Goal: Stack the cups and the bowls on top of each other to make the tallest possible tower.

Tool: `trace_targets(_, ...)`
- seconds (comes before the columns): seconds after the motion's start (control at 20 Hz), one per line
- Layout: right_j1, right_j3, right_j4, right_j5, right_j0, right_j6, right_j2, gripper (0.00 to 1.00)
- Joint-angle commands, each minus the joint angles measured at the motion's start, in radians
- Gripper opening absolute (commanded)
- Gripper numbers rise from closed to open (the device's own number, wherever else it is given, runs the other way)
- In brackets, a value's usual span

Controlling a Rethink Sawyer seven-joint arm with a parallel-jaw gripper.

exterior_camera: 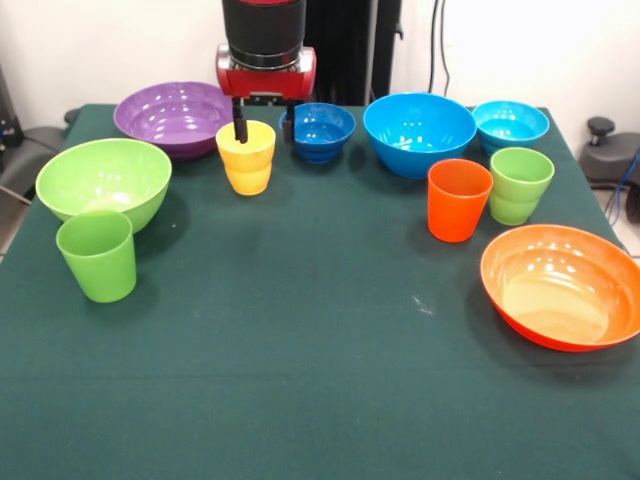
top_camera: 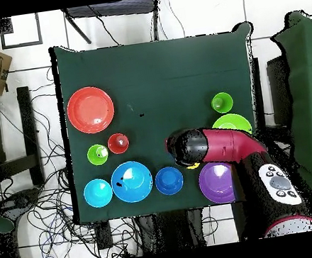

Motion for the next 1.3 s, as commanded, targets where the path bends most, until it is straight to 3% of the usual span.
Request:
trace_targets(0.05,0.037,0.036,-0.060,-0.067,0.010,0.063,0.021,1.00)
trace_targets(1.3,0.121,0.012,-0.045,-0.139,0.053,0.108,-0.020,1.00)
